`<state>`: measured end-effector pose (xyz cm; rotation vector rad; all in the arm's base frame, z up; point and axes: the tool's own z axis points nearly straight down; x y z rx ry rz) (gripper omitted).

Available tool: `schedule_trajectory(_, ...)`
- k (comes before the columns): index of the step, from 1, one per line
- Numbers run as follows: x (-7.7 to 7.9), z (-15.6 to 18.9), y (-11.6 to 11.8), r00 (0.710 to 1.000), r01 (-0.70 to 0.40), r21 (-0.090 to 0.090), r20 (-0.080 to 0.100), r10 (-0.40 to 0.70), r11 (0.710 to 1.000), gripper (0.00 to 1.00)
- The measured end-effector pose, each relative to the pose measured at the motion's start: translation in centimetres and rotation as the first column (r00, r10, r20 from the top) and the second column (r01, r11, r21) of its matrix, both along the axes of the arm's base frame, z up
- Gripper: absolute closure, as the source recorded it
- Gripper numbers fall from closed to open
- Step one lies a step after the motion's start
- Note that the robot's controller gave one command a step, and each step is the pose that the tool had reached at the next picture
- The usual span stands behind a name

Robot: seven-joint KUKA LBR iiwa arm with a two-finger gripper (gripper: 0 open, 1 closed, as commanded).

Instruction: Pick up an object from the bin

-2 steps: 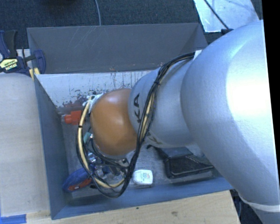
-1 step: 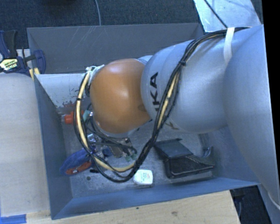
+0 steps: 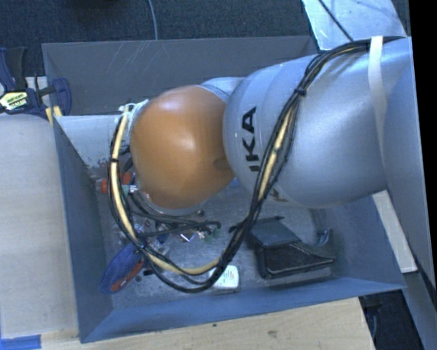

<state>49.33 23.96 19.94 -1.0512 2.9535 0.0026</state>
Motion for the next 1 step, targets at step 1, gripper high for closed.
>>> schedule_trajectory(1, 3.5, 8.87, -1.51, 1.0, 0.019, 0.001, 0.007, -0.019, 1.0, 1.0)
